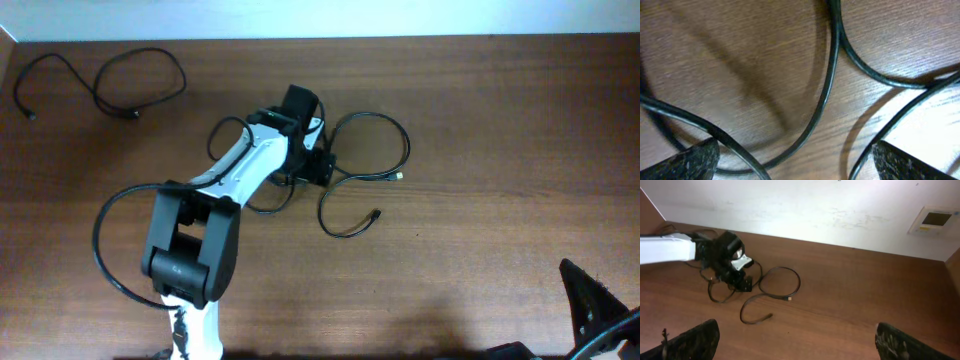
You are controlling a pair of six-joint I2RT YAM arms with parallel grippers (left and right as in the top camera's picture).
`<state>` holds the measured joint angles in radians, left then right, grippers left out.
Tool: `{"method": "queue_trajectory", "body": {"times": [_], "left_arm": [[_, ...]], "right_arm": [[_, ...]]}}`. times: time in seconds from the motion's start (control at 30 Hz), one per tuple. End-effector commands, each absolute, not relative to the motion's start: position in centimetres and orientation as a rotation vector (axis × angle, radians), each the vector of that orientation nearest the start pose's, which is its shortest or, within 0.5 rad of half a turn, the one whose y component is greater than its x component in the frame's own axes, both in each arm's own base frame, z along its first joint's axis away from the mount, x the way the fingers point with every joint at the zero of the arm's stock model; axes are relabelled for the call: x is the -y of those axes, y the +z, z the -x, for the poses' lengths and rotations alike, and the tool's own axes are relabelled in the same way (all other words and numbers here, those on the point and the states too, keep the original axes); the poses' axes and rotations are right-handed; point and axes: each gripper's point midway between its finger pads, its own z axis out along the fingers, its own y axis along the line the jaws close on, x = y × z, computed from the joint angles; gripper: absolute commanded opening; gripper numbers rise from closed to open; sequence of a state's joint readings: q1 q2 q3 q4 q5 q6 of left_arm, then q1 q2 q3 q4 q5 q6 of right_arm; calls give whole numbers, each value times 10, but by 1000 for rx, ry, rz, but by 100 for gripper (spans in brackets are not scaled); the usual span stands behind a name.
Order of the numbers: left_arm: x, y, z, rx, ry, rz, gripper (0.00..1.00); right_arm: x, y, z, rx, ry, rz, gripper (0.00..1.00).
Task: Untangle cables
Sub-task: 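Lower the left gripper onto the center cables and grasp another cable, then carry the grasped cable with the left gripper to the table's left edge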
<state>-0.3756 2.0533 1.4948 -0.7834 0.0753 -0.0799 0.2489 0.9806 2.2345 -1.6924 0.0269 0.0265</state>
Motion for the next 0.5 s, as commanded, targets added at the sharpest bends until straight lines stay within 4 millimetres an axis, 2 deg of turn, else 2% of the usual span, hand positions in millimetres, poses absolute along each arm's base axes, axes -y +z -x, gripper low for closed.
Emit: {"method": "queue_trajectory", "body": {"times": [0.0, 0.13, 0.27, 0.33, 0.37, 0.4, 0.47], "left_arm": [[168, 10, -397, -2913, -149, -446, 99], [153, -7, -409, -2905, -7, -356, 99], [172, -18, -412, -2897, -157, -368, 99], [173, -18, -412, -2895, -155, -386, 42], [173, -18, -411, -2899, -153, -387, 18], [173, -18, -411, -2899, -154, -387, 0], [169, -18, -413, -2892, -123, -380, 0]], "right_arm": [[-20, 479, -111, -2004, 137, 184, 99], [-20, 479, -111, -2004, 137, 184, 98], [-20, 479, -111, -2004, 137, 184, 99], [-20, 479, -111, -2004, 137, 184, 99], [-20, 479, -111, -2004, 137, 184, 98], [-20, 479, -111, -2004, 137, 184, 99], [-20, 479, -111, -2004, 137, 184, 98]]}}
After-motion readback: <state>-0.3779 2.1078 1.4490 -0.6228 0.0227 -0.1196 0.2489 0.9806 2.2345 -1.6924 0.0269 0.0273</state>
